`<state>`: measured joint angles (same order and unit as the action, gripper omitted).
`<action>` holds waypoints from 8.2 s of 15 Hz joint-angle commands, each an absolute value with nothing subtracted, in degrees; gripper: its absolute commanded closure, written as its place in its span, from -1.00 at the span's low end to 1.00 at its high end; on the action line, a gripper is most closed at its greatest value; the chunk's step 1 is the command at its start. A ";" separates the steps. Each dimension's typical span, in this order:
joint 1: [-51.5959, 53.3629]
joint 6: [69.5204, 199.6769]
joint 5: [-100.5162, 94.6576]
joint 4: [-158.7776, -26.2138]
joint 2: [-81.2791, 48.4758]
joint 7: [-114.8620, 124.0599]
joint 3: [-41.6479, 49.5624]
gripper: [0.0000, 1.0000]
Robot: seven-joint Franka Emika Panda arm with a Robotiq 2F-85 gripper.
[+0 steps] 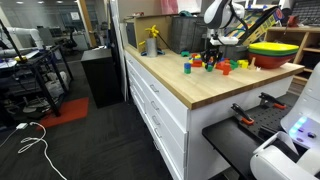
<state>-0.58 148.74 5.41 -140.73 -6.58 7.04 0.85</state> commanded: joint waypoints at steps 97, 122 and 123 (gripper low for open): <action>6.83 135.84 0.83 -124.74 -8.29 11.47 -5.37 0.83; 6.76 131.25 3.20 -124.20 -9.77 10.80 -4.98 0.83; 6.71 131.14 3.71 -124.20 -9.62 10.60 -5.09 0.83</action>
